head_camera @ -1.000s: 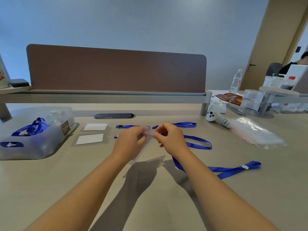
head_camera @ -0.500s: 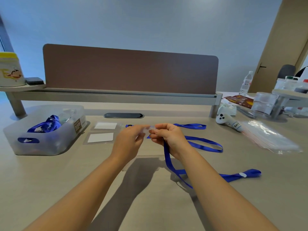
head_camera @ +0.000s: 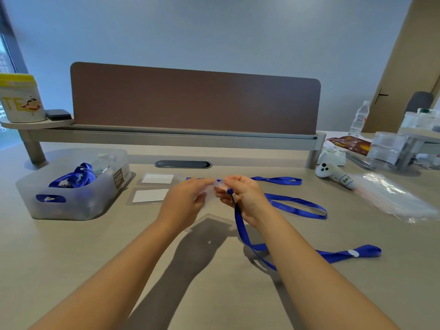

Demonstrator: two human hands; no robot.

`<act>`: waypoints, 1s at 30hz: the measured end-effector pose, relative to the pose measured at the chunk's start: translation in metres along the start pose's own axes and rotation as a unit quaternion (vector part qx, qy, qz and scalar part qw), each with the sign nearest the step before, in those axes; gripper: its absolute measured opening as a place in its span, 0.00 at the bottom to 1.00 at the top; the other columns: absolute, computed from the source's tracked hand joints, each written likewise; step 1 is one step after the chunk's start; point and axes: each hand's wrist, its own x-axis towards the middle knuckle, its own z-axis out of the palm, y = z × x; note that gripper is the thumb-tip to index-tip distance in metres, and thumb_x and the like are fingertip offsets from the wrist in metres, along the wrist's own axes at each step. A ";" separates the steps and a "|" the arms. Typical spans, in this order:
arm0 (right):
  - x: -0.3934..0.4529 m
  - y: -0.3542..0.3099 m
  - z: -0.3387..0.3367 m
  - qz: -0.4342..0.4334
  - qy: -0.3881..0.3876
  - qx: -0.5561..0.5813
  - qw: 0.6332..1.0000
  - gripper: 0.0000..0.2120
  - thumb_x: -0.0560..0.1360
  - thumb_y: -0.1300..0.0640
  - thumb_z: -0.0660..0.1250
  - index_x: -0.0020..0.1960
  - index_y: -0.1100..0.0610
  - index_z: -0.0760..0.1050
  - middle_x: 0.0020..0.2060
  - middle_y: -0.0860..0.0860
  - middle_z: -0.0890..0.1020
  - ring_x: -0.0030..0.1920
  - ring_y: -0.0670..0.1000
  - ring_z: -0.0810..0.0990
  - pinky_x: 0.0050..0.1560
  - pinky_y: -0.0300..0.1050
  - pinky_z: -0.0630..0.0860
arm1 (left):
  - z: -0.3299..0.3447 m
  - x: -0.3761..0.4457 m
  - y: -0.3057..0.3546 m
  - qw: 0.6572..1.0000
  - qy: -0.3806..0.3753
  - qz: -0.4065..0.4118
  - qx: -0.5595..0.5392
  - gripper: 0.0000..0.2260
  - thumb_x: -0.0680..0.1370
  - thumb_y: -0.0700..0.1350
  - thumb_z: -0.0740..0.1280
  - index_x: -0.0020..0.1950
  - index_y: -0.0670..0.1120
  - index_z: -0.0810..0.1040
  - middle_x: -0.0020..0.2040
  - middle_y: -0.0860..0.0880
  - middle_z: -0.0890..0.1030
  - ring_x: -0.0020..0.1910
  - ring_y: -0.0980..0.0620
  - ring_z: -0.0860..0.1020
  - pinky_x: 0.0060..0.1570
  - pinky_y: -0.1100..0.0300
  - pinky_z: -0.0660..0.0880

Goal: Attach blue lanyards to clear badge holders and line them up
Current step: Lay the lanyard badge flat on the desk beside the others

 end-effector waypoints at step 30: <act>0.003 0.007 0.018 -0.061 -0.026 -0.258 0.964 0.07 0.75 0.64 0.64 0.46 0.54 0.68 0.43 0.54 0.77 0.36 0.44 0.75 0.40 0.35 0.74 | -0.004 0.008 -0.002 0.988 -0.067 -0.121 -0.075 0.08 0.75 0.41 0.62 0.48 0.40 0.79 0.41 0.47 0.76 0.42 0.51 0.73 0.45 0.57 0.70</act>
